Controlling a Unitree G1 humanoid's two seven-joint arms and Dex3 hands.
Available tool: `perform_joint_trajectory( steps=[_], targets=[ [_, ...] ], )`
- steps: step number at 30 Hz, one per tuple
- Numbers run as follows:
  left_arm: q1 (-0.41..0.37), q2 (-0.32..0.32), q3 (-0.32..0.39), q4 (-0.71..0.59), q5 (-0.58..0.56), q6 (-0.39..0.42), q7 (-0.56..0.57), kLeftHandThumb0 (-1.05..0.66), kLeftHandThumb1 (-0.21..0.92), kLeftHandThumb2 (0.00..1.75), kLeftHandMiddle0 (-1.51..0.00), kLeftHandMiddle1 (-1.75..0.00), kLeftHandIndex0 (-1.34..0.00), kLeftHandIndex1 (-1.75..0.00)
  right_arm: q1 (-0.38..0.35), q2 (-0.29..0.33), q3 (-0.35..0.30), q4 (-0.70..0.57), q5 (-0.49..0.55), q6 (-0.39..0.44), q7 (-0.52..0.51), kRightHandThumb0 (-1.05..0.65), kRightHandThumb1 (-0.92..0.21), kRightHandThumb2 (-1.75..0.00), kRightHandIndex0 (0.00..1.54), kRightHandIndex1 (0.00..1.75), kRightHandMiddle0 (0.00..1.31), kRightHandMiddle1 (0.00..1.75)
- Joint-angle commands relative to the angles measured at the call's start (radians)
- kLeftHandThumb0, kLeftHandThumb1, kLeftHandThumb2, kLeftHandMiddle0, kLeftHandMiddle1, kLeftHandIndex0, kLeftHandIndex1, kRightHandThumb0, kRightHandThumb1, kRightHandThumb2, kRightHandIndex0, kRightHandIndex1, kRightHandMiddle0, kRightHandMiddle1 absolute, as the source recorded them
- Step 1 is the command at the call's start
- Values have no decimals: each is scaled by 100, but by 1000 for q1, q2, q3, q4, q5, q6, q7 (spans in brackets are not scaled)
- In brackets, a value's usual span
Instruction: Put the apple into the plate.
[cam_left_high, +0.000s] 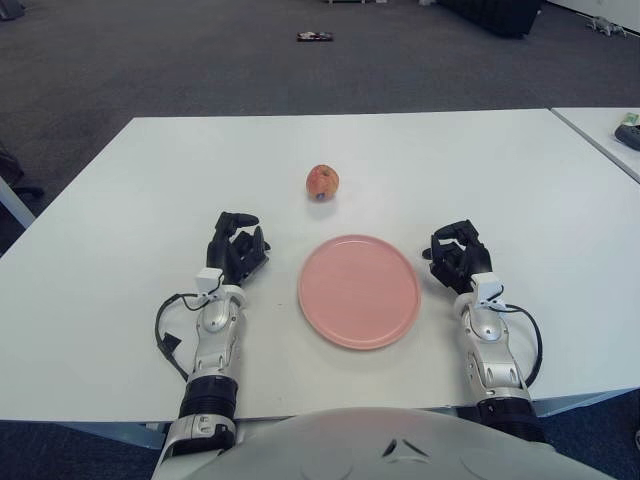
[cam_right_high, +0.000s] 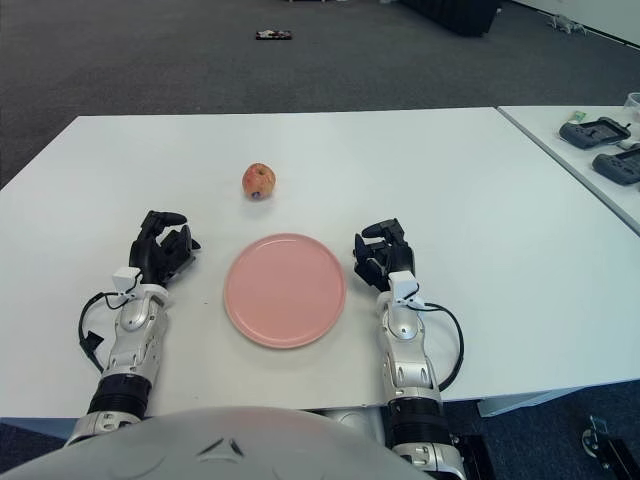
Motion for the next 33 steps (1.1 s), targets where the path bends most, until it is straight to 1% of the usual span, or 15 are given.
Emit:
perform_joint_trajectory(
  steps=[1, 6, 8, 13, 15, 18, 21, 24, 25, 26, 28, 29, 30, 32, 33],
  targets=[
    [-66, 25, -1, 9, 29, 34, 28, -40, 62, 94, -77, -175, -38, -175, 5, 8, -6, -4, 14, -5, 3, -37, -74, -78, 58, 123, 30, 175],
    [-126, 52, 8, 13, 54, 60, 54, -40, 61, 95, -77, -175, -39, -175, 3, 6, -8, 3, 17, -15, 9, -37, -72, -81, 59, 124, 31, 175],
    [-165, 70, 8, 19, 83, 66, 83, -40, 61, 96, -77, -175, -39, -175, 1, 5, -9, 9, 17, -20, 9, -37, -71, -81, 59, 124, 32, 175],
    [-253, 105, -4, 61, 170, 1, 156, -40, 61, 96, -77, -175, -39, -175, -3, 5, -10, 19, 11, -24, 5, -37, -71, -82, 60, 124, 32, 175],
    [-280, 118, -10, 83, 195, -11, 177, -39, 63, 93, -76, -175, -38, -175, -3, 5, -9, 18, 9, -22, 5, -37, -71, -82, 59, 124, 32, 175],
    [-333, 150, -21, 119, 236, -5, 199, -39, 66, 88, -75, -175, -35, -175, -2, 5, -9, 14, 6, -14, 3, -37, -72, -81, 59, 123, 31, 175],
    [-408, 204, -61, 204, 311, -41, 220, -38, 70, 83, -72, -175, -33, -175, -1, 6, -12, 12, 7, -7, 1, -37, -72, -81, 59, 123, 31, 175],
    [-460, 232, -87, 264, 343, -70, 219, -37, 74, 77, -70, -175, -30, -175, -1, 6, -12, 13, 5, -8, -1, -37, -73, -79, 59, 123, 30, 175],
    [-493, 245, -107, 294, 369, -77, 221, -37, 75, 77, -70, -175, -30, -175, 0, 6, -12, 12, 4, -8, -2, -37, -73, -79, 59, 123, 30, 175],
    [-518, 256, -122, 319, 387, -84, 223, -37, 77, 73, -63, -173, -28, -175, 1, 7, -12, 12, 4, -8, -2, -37, -74, -78, 59, 123, 30, 175],
    [-562, 273, -155, 361, 426, -86, 229, -37, 80, 69, -56, -168, -27, -175, 2, 7, -12, 9, 2, -6, -3, -37, -74, -78, 59, 123, 30, 175],
    [-574, 278, -165, 376, 437, -86, 230, -36, 84, 63, -48, -159, -24, -175, 2, 7, -11, 8, 2, -4, -3, -37, -74, -77, 59, 124, 30, 175],
    [-594, 286, -182, 400, 452, -82, 225, -36, 86, 61, -44, -156, -23, -175, 4, 7, -11, 5, 2, -2, -2, -37, -75, -77, 59, 124, 30, 175],
    [-618, 294, -201, 435, 465, -84, 223, -35, 90, 55, -31, -137, -20, -175, 5, 8, -11, 3, 2, 0, -2, -37, -75, -77, 59, 123, 29, 175],
    [-634, 298, -210, 459, 471, -85, 222, -35, 90, 54, -27, -131, -20, -175, 6, 8, -11, 1, 2, 2, -2, -37, -75, -77, 59, 123, 29, 175]
  ],
)
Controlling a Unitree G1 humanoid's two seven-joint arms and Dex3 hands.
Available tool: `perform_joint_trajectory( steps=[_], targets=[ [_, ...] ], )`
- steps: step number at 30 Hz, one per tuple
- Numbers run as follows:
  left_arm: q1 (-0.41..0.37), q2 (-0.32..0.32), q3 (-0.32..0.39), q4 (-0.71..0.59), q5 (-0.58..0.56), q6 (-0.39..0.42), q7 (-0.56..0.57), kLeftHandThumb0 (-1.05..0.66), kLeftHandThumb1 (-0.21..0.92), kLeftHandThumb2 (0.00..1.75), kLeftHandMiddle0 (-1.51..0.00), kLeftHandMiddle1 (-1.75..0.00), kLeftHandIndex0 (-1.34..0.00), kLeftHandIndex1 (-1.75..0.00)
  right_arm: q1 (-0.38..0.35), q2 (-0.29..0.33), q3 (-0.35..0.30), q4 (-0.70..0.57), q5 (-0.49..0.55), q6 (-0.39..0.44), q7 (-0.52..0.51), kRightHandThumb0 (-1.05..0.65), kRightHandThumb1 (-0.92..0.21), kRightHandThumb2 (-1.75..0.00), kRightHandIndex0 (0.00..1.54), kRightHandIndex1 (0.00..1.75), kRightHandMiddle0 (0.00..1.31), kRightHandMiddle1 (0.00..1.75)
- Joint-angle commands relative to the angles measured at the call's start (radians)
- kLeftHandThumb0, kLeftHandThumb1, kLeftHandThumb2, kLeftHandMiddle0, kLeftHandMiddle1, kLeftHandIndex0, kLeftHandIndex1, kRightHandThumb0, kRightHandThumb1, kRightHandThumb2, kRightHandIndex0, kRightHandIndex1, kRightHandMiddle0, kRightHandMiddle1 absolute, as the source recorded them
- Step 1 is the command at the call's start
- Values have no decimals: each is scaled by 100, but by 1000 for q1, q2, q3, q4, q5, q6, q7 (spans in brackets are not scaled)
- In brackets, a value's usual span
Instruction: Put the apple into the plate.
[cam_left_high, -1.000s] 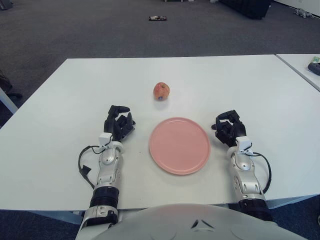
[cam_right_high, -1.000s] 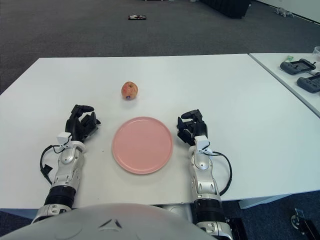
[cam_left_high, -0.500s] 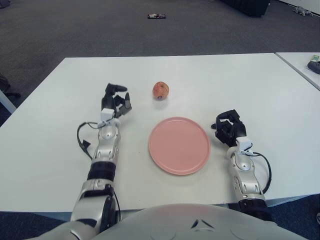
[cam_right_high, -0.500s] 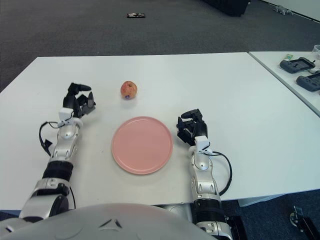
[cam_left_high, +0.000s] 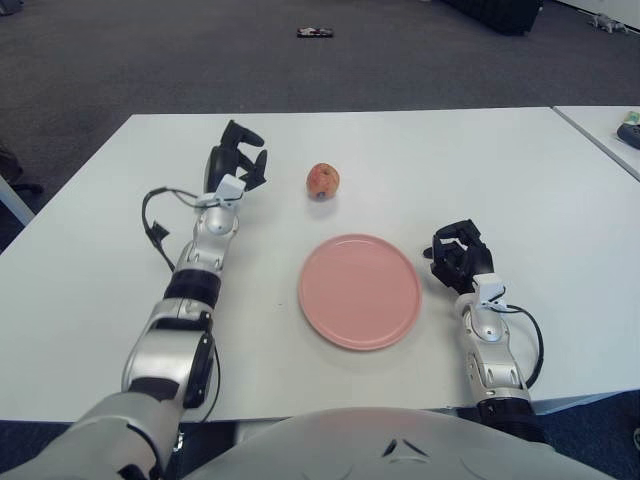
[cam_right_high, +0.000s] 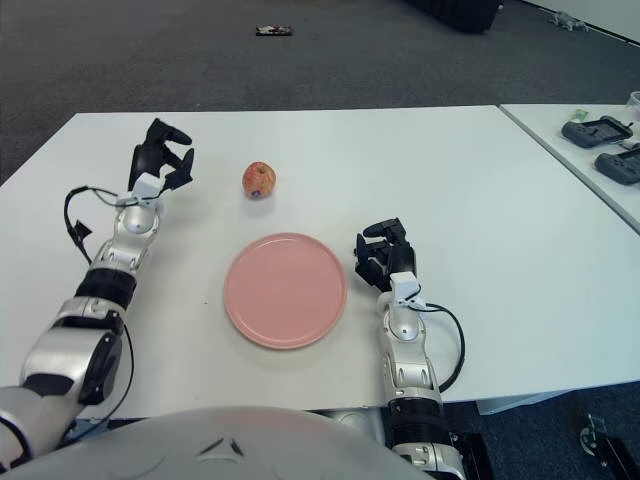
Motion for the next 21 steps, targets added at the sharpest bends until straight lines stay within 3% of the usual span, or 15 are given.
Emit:
perform_joint_trajectory(
  steps=[1, 2, 5, 9, 15, 21],
  targets=[
    [-81, 25, -51, 98, 44, -6, -8, -39, 87, 58, -25, -127, -16, -166, 6, 5, -4, -6, 3, 26, -2, -37, -75, -77, 59, 123, 29, 175],
    [-102, 30, -65, 127, 55, -6, -10, -47, 80, 65, -18, -116, -10, -146, 7, 5, -4, -8, 3, 28, -2, -37, -75, -76, 59, 123, 29, 175],
    [-151, 50, -109, 197, 87, -22, -38, -60, 69, 72, -7, -98, -3, -111, 10, 5, -5, -11, 3, 33, -2, -37, -75, -76, 58, 123, 29, 175],
    [-206, 57, -160, 281, 121, -50, -50, -76, 65, 67, -1, -69, -1, -71, 11, 2, -7, -5, 4, 24, 0, -37, -75, -76, 58, 123, 29, 175],
    [-275, 49, -225, 370, 157, -70, -76, -91, 68, 57, 0, -33, 0, -34, 8, -2, -11, 8, 2, 14, -3, -37, -75, -77, 59, 123, 30, 175],
    [-312, 51, -274, 415, 183, -88, -104, -98, 69, 52, 0, -9, 0, -10, 6, -5, -14, 17, 0, 11, -3, -37, -73, -80, 59, 123, 31, 175]
  ],
)
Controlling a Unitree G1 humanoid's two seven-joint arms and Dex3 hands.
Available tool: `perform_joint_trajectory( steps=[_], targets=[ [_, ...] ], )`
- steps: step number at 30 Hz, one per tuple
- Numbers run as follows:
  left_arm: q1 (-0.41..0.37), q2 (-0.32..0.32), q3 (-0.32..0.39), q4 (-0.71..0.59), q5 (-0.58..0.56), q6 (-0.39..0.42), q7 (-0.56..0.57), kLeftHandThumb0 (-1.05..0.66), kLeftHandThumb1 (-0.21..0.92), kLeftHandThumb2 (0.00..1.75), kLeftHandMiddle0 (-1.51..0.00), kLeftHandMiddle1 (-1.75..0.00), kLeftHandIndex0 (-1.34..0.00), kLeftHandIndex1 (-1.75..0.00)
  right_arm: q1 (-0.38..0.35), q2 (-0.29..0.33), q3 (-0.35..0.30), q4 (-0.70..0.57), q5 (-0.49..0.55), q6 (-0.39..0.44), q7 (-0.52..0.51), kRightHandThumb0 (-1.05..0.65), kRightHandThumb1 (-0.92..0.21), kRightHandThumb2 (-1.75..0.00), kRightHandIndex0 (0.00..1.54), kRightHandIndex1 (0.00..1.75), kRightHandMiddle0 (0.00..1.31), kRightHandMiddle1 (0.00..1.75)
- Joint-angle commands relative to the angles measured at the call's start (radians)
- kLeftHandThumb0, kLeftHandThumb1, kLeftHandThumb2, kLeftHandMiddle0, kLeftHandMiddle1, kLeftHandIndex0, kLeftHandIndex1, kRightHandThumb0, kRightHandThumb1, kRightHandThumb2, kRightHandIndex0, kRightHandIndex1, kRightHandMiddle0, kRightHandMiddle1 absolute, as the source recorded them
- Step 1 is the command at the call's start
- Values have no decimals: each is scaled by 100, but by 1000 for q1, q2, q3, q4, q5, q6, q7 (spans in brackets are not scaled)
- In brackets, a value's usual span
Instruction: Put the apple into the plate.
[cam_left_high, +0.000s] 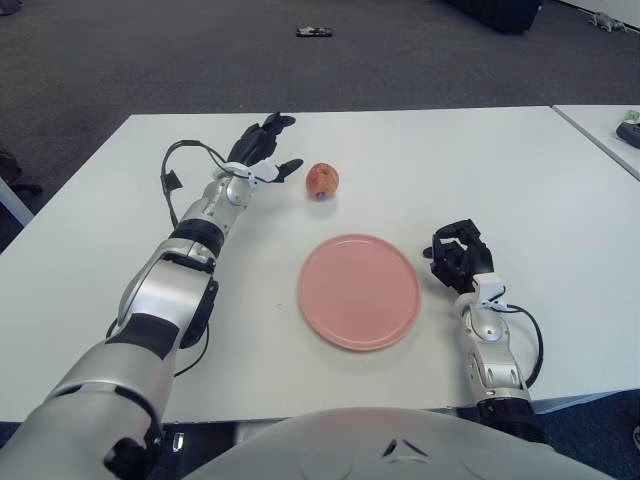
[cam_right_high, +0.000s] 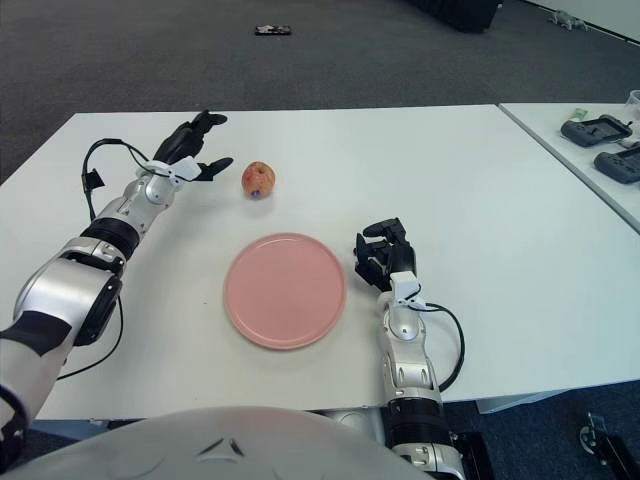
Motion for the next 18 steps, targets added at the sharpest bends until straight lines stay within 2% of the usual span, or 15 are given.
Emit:
perform_joint_trajectory(
  steps=[1, 11, 18],
  targets=[
    [-52, 8, -39, 36, 34, -7, -16, -99, 70, 52, 0, -8, 0, -8, 4, -7, -10, 22, -2, 8, -4, -37, -73, -80, 59, 123, 31, 175],
    [-92, -18, -118, 99, 93, 50, -11, -105, 74, 43, 0, 0, 0, 0, -3, -14, -9, 39, -25, 5, -18, -37, -73, -79, 57, 122, 30, 175],
    [-94, -70, -155, 130, 110, 88, -19, -104, 73, 37, 0, 0, 0, 0, -2, -14, -10, 37, -23, 6, -17, -37, -74, -78, 56, 121, 30, 175]
  ],
)
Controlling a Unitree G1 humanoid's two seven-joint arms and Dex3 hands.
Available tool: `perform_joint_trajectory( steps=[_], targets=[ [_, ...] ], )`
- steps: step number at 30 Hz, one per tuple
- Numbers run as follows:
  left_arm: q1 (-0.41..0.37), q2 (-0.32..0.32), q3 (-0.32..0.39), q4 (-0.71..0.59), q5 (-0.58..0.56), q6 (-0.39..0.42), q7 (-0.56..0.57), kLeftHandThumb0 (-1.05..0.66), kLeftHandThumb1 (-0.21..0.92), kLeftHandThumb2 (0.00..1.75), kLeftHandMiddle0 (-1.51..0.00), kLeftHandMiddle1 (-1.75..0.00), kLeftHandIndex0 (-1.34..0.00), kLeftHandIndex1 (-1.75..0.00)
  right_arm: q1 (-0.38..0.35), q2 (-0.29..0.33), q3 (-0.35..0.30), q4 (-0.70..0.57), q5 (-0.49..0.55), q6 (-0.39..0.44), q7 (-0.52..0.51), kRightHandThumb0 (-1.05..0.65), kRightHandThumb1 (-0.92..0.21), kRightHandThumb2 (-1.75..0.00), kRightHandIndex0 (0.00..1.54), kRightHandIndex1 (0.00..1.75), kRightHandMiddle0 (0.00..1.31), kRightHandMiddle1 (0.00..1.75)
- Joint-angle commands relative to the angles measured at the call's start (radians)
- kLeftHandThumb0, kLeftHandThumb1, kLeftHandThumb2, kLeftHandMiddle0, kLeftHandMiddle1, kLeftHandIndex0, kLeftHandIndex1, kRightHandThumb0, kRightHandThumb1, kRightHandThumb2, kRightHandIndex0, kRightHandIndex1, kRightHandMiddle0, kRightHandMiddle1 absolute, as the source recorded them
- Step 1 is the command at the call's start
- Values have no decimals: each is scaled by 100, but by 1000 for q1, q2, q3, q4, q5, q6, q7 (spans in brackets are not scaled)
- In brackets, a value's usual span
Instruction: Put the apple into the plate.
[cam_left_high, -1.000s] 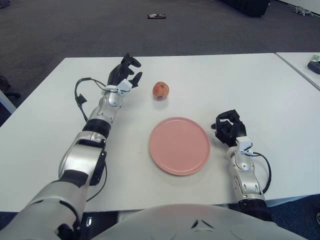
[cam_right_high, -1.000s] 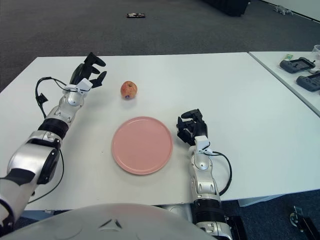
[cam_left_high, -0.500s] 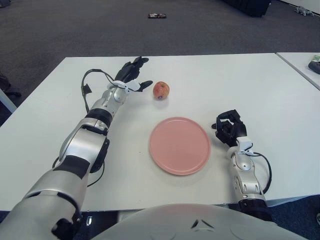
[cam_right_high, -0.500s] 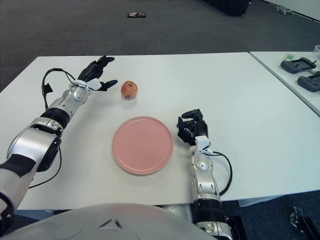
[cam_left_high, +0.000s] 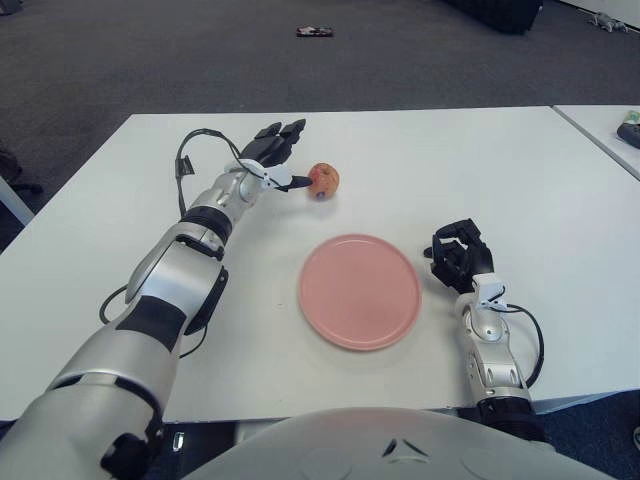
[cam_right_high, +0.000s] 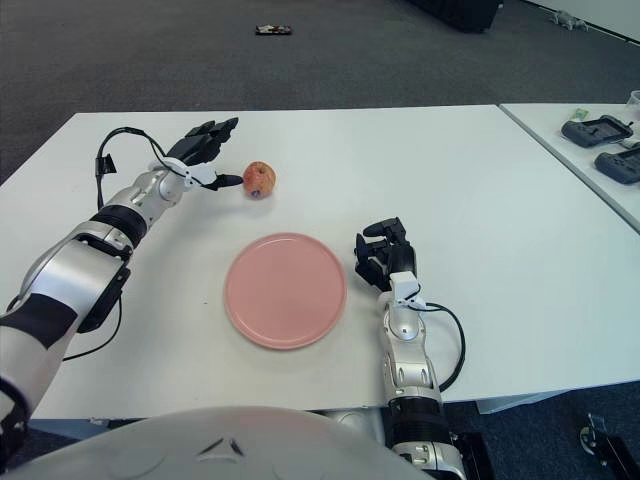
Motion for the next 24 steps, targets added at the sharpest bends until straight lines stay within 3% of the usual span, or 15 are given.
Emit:
perform_joint_trajectory(
  steps=[1, 24],
  targets=[
    [-19, -33, -21, 22, 15, 21, -15, -104, 72, 37, 0, 0, 0, 0, 3, -8, -9, 22, -10, 21, -11, -37, -74, -77, 56, 121, 30, 175],
    [-21, -118, -33, 59, 15, 83, -113, -101, 70, 32, 0, 0, 0, 0, 14, -9, -10, 24, -11, -13, -16, -37, -73, -79, 59, 122, 30, 175]
  ],
)
